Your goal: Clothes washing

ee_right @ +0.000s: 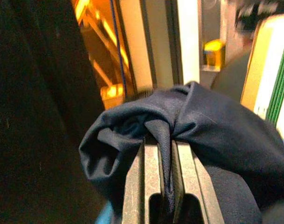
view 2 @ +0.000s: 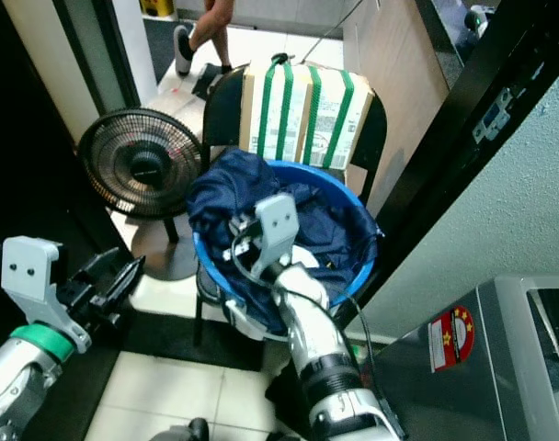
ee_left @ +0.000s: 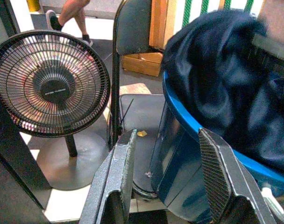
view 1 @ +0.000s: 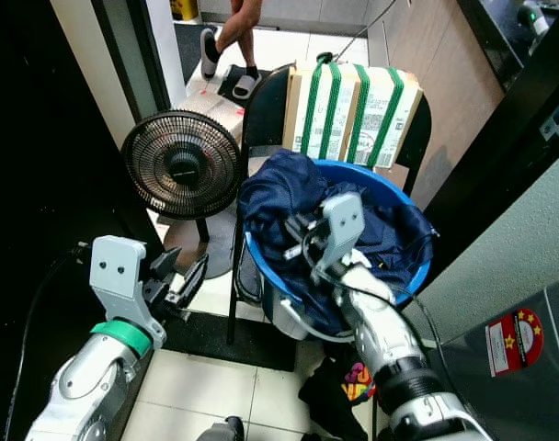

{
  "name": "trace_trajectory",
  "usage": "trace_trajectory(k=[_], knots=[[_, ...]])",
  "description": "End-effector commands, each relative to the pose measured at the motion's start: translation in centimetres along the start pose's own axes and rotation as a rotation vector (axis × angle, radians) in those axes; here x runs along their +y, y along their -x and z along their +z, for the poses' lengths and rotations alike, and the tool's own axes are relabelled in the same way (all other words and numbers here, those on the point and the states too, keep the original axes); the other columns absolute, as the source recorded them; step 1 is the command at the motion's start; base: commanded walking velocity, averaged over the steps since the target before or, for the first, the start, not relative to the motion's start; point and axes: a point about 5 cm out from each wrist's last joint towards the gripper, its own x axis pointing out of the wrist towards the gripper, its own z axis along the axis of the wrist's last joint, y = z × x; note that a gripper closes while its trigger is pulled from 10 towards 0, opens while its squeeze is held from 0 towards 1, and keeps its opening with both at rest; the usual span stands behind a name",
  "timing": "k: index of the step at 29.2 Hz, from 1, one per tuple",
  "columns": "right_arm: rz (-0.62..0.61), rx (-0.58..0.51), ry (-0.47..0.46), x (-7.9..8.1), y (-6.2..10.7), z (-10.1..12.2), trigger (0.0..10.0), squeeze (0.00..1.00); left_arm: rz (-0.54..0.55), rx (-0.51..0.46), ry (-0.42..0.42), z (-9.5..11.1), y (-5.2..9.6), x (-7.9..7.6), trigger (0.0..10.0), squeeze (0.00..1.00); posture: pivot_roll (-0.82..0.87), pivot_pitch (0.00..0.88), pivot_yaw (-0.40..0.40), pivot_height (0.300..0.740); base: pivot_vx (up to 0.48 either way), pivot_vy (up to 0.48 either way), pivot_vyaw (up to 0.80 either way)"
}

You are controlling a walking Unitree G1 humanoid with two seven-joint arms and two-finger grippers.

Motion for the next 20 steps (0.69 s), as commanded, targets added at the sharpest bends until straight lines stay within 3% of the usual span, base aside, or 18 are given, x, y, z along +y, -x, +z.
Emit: trace_trajectory(k=[1, 2, 5, 7, 8, 11, 12, 15, 16, 17, 19, 20], knots=[[-0.015, -0.045, -0.042, -0.1, -0.4, 1.0, 0.0, 0.0, 0.012, 0.014, 0.011, -0.5, 0.2, 0.3, 10.0, 0.0, 0.15, 0.125, 0.063, 0.74, 0.0, 0.0, 0.0], [-0.015, -0.045, -0.042, -0.1, -0.4, 1.0, 0.0, 0.0, 0.012, 0.014, 0.011, -0.5, 0.2, 0.3, 10.0, 0.0, 0.15, 0.125, 0.063, 0.74, 0.0, 0.0, 0.0], [-0.049, -0.205, -0.136, -0.7, -2.0, 5.3, 0.0, 0.0, 0.02, -0.004, 0.019, -0.2, -0.1, 0.5, 10.0, 0.0, 0.15, 0.113, 0.061, 0.74, 0.0, 0.0, 0.0], [-0.049, -0.205, -0.136, -0.7, -2.0, 5.3, 0.0, 0.0, 0.02, -0.004, 0.019, -0.2, -0.1, 0.5, 10.0, 0.0, 0.15, 0.113, 0.061, 0.74, 0.0, 0.0, 0.0], [-0.056, -0.282, -0.174, -1.2, -2.6, 7.5, 0.0, 0.0, 0.023, -0.014, 0.021, -0.1, -0.2, 0.6, 10.0, 0.0, 0.15, 0.099, 0.059, 0.74, 0.0, 0.0, 0.0], [-0.057, -0.344, -0.208, -1.5, -3.0, 9.4, 0.0, 0.0, 0.026, -0.021, 0.023, 0.0, -0.4, 0.7, 10.0, 0.0, 0.15, 0.099, 0.059, 0.74, 0.0, 0.0, 0.0], [-0.064, -0.425, -0.24, -2.1, -3.3, 11.8, 0.0, 0.0, 0.029, -0.034, 0.024, 0.2, -0.6, 0.8, 10.0, 0.0, 0.14, 0.081, 0.056, 0.74, 0.0, 0.0, 0.0], [-0.071, -0.484, -0.257, -2.6, -3.4, 13.6, 0.0, 0.0, 0.03, -0.043, 0.025, 0.3, -0.8, 0.9, 10.0, 0.0, 0.14, 0.073, 0.055, 0.74, 0.0, 0.0, 0.0], [-0.093, -0.569, -0.278, -3.5, -3.3, 16.1, 0.0, 0.0, 0.031, -0.06, 0.027, 0.6, -1.1, 0.9, 10.0, 0.0, 0.14, 0.053, 0.05, 0.74, 0.0, 0.0, 0.0], [-0.093, -0.569, -0.278, -3.5, -3.3, 16.1, 0.0, 0.0, 0.031, -0.06, 0.027, 0.6, -1.1, 0.9, 10.0, 0.0, 0.14, 0.053, 0.05, 0.74, 0.0, 0.0, 0.0], [-0.125, -0.698, -0.305, -4.7, -2.7, 19.9, 0.0, 0.0, 0.031, -0.087, 0.027, 1.1, -1.6, 1.0, 10.0, 0.0, 0.14, 0.043, 0.048, 0.74, 0.0, 0.0, 0.0], [-0.125, -0.698, -0.305, -4.7, -2.7, 19.9, 0.0, 0.0, 0.031, -0.087, 0.027, 1.1, -1.6, 1.0, 10.0, 0.0, 0.14, 0.043, 0.048, 0.74, 0.0, 0.0, 0.0]])
